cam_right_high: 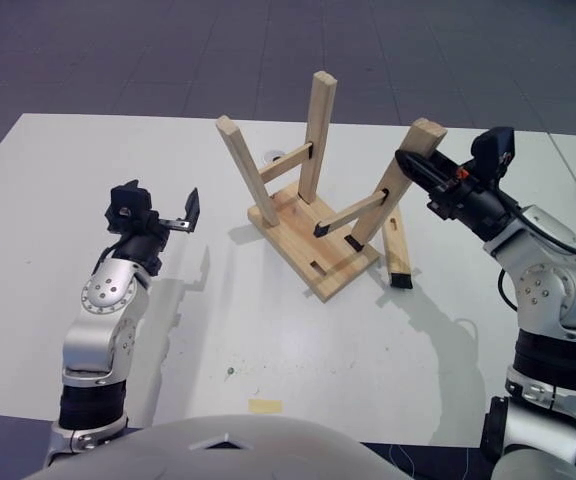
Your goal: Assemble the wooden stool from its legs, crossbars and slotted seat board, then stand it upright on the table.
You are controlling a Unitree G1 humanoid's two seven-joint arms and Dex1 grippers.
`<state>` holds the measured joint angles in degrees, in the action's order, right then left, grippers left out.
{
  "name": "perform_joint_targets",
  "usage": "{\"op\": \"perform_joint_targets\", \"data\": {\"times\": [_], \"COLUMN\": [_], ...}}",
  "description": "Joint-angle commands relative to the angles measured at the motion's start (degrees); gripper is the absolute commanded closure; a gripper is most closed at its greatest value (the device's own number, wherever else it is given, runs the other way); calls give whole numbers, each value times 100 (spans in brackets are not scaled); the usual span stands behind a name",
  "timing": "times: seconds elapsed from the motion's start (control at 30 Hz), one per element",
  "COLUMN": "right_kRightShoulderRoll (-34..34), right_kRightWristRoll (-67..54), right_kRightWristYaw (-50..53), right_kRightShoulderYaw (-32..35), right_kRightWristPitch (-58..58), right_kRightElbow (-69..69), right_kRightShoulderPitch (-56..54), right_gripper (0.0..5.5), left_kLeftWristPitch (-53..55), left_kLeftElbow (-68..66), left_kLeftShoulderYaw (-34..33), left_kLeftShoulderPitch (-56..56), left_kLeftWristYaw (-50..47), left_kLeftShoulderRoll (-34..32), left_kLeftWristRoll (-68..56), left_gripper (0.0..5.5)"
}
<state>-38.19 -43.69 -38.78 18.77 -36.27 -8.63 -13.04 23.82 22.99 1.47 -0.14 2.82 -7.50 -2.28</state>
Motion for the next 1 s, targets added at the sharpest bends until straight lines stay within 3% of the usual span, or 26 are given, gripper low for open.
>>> {"op": "perform_joint_targets", "data": {"times": [0.03,0.4,0.67,0.83,1.0], "right_kRightShoulderRoll": [66,249,389,200,494], "right_kRightWristRoll": [202,327,802,898,-56], "right_kRightWristYaw": [-178,-222,361,1195,2582], "right_kRightShoulderYaw": [-262,-383,-555,-950,-533], "right_kRightWristPitch": [111,157,1,-887,-2461], "right_kRightElbow": [202,231,-148,-676,-1134], "right_kRightShoulderPitch": [-264,-250,1348,1982,1561], "right_gripper": [448,448,448,448,448], "left_kLeftWristPitch": [-28,-44,-63,-57,-48], "left_kLeftElbow": [-99,-134,-124,-134,-134], "left_kLeftShoulderYaw": [61,101,117,128,133], "left_kLeftShoulderPitch": [-98,-95,-50,-60,-95], "left_kLeftWristYaw": [36,54,29,15,57], "left_kLeftShoulderRoll": [24,15,21,14,-48], "left_kLeftWristRoll": [56,75,119,142,153], "left_gripper": [10,10,10,10,10]}}
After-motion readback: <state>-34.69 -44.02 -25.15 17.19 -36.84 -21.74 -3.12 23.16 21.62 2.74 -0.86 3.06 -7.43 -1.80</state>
